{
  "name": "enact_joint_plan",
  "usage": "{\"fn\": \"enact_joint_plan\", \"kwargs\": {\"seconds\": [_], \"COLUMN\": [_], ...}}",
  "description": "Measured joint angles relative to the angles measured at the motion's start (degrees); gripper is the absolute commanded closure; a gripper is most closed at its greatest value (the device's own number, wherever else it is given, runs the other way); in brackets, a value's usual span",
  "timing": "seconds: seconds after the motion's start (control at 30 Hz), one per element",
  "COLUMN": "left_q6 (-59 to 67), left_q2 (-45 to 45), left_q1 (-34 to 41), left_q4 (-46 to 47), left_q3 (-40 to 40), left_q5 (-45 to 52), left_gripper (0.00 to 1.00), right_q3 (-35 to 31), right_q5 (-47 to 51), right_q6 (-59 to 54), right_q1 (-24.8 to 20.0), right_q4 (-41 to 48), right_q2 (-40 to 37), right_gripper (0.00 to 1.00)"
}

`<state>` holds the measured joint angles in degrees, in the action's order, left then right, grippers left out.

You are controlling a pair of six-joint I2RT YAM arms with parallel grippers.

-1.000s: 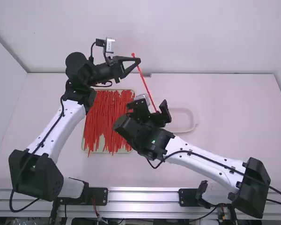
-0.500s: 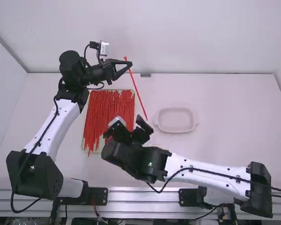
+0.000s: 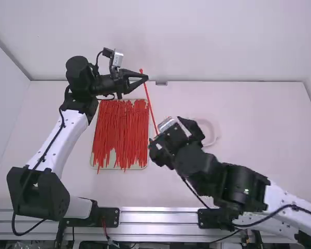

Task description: Fasten the cable tie

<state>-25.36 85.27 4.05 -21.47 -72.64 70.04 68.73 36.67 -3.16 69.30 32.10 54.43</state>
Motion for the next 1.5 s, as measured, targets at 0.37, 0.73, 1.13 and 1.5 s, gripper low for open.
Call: {"fn": "enact_joint_plan", "kwargs": {"seconds": [0.37, 0.73, 1.13, 1.5], "left_q6": [2.23, 8.24, 12.81, 13.42], "left_q2": [0.00, 0.00, 0.00, 0.00], "left_q1": [0.02, 0.22, 0.24, 0.28], "left_q4": [0.39, 2.25, 1.95, -1.07], "left_q3": [0.02, 0.02, 0.02, 0.00], "left_q5": [6.60, 11.02, 11.87, 12.07], "left_gripper": [0.99, 0.99, 0.99, 0.99], "right_q3": [-1.18, -10.67, -14.49, -14.49], "right_q5": [-22.10, -42.21, -72.13, -103.86], "right_q6": [-4.55, -5.22, -5.22, -6.19], "right_q1": [-17.68, -34.64, -49.46, -63.56], "right_q4": [-2.60, -16.24, -27.28, -40.39], "right_q2": [-8.39, -6.23, 4.59, 16.26], "right_gripper": [0.02, 0.02, 0.01, 0.01]}}
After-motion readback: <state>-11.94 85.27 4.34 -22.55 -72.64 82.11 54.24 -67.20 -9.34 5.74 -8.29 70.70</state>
